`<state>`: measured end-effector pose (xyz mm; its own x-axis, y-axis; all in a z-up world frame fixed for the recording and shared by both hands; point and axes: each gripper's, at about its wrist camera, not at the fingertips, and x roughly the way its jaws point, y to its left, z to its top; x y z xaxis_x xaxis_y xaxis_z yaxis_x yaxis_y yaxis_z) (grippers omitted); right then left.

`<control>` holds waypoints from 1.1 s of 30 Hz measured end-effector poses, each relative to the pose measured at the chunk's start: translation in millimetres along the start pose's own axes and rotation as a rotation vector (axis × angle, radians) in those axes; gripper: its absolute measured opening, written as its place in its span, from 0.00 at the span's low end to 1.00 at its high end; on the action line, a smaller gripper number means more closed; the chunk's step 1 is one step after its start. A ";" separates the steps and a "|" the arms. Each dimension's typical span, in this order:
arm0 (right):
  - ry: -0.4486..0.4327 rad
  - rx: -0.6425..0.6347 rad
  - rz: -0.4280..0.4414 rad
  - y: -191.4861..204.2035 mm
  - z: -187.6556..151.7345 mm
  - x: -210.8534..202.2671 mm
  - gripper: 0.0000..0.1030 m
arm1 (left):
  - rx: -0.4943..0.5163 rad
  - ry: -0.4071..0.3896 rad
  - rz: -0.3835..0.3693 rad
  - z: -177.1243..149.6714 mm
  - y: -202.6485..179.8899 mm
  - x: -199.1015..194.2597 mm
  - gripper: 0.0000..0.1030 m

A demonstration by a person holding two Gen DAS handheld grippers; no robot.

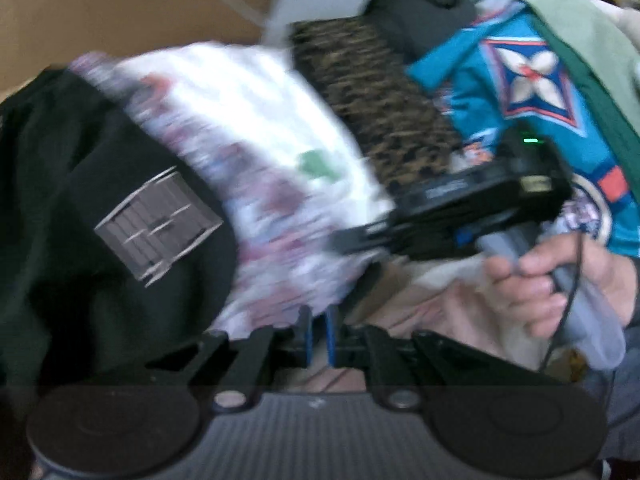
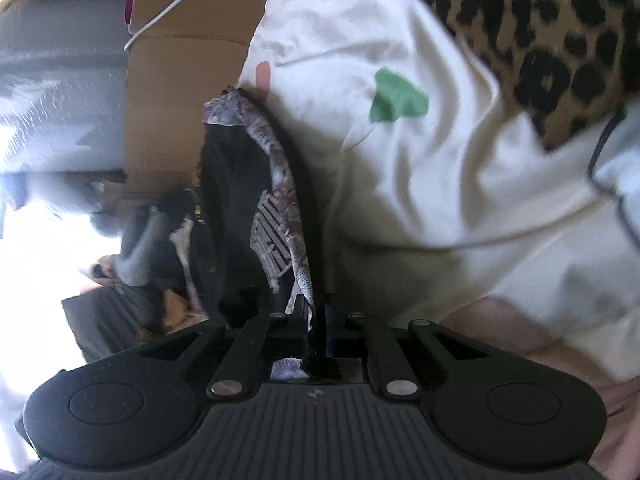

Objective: Fold clothes

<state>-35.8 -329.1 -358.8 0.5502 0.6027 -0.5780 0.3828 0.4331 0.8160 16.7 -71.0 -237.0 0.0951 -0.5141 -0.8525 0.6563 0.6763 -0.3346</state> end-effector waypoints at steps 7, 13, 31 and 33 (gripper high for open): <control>0.006 -0.145 -0.129 10.6 9.9 -1.9 0.05 | -0.144 0.051 0.196 -29.8 68.7 -35.9 0.10; 0.006 -0.197 -0.214 9.1 15.5 -4.7 0.04 | -0.227 0.079 0.246 -62.9 94.5 -46.3 0.27; 0.083 -0.249 -0.289 2.1 6.4 13.2 0.07 | -0.588 0.082 0.006 -124.6 161.5 -23.2 0.33; 0.070 -0.265 -0.300 5.8 7.6 10.5 0.05 | -0.602 0.100 -0.051 -127.0 163.6 -23.3 0.02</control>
<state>-22.2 -325.3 -360.0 0.3882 0.4633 -0.7967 0.3093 0.7488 0.5862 26.7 118.7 -322.9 -0.0152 -0.5212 -0.8533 0.1167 0.8466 -0.5192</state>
